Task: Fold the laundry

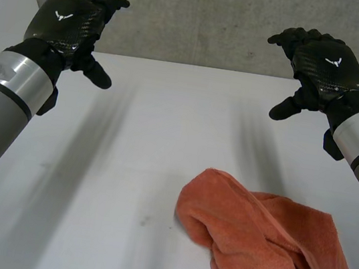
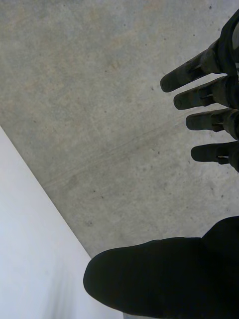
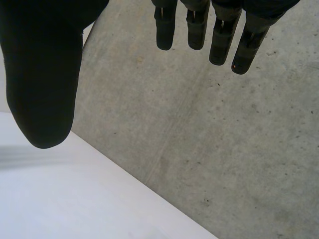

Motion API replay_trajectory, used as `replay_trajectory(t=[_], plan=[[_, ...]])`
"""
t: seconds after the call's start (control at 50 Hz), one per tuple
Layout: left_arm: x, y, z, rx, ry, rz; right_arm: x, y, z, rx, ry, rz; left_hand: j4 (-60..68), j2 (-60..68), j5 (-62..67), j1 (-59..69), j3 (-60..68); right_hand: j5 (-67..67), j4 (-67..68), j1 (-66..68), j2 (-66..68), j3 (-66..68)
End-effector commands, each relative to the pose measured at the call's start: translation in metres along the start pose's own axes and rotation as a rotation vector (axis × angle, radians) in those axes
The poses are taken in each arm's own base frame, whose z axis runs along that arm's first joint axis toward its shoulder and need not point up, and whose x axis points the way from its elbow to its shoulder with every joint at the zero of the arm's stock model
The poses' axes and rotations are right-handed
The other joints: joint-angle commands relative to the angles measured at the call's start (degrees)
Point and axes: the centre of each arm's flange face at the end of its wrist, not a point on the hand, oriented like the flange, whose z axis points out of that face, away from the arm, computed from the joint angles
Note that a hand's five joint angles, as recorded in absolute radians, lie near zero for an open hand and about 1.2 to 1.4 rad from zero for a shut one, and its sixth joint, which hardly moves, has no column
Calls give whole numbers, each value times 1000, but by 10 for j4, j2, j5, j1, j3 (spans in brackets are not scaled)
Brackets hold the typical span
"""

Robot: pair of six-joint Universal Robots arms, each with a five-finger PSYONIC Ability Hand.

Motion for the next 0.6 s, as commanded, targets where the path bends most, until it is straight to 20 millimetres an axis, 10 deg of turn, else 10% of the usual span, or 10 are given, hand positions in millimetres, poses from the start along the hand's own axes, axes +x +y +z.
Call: replay_trajectory(t=[0.02,0.28,0.6], plan=[[3,9,1,-27,11,-4,2,-2,1,-14,9,1,-17,-16,-27,-10,-23,-37,-33,-19,-26,-20],[53,65,9,-167,254,-44,-8,6,-35,-414,-18,119,-13,-13,-23,-6,-19,-37,-33,-19,-26,-20],[136,145,-10,-401,549,-96,-18,62,-104,-741,-62,25,-10,-9,-20,-2,-16,-37,-33,-19,-26,-20]])
